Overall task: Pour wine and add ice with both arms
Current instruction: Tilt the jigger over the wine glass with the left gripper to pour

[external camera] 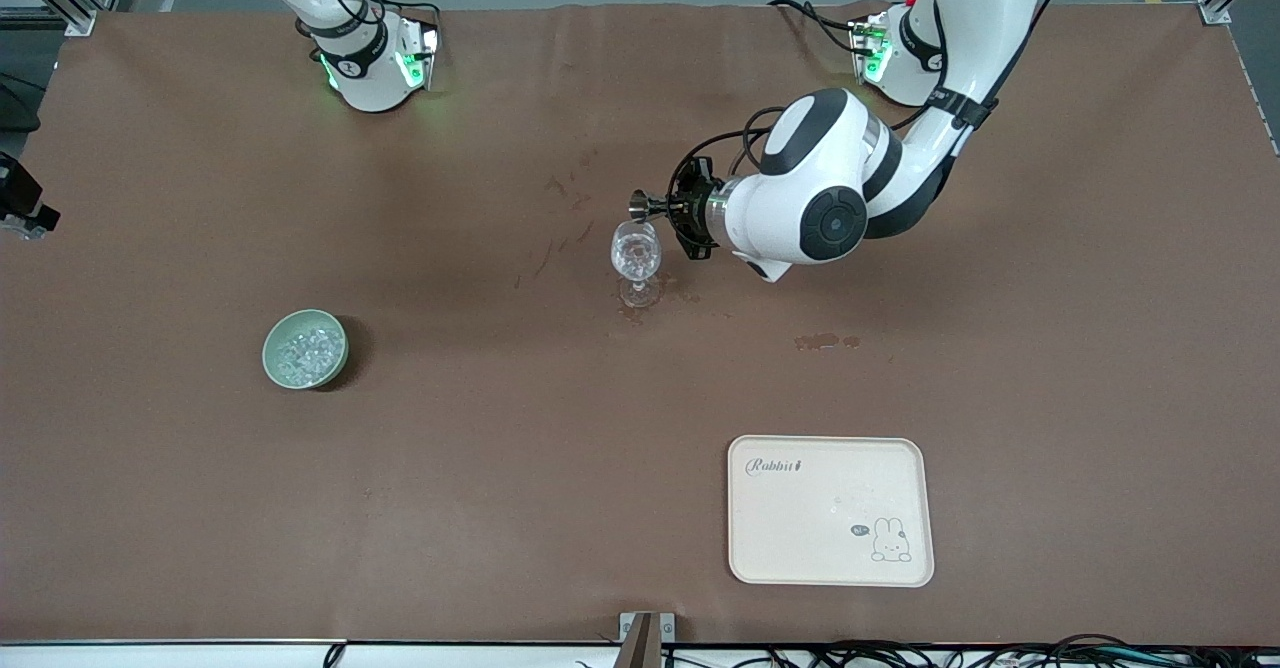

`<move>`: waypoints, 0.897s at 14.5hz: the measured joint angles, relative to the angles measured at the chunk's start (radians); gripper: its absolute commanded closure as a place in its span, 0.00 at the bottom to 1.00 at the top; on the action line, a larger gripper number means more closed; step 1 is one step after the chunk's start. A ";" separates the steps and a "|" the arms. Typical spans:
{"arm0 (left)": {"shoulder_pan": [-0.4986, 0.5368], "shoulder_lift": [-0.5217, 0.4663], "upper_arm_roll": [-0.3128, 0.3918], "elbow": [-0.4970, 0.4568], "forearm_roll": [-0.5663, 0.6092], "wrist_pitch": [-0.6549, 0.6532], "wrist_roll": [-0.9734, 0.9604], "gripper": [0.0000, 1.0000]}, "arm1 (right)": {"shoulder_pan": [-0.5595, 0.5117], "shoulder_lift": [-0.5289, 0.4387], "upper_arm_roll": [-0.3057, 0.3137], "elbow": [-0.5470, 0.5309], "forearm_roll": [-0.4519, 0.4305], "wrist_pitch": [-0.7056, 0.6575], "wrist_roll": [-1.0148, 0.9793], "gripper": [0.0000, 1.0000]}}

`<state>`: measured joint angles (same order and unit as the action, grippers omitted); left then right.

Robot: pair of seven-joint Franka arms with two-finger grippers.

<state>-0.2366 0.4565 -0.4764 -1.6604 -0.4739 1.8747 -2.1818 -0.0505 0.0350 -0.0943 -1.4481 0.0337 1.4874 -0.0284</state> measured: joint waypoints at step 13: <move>-0.028 0.039 0.001 0.000 0.021 0.000 -0.161 0.99 | 0.003 0.000 0.003 0.000 0.000 -0.005 0.000 0.99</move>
<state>-0.2642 0.4953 -0.4749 -1.6608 -0.4530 1.8744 -2.3432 -0.0478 0.0349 -0.0909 -1.4481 0.0337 1.4821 -0.0282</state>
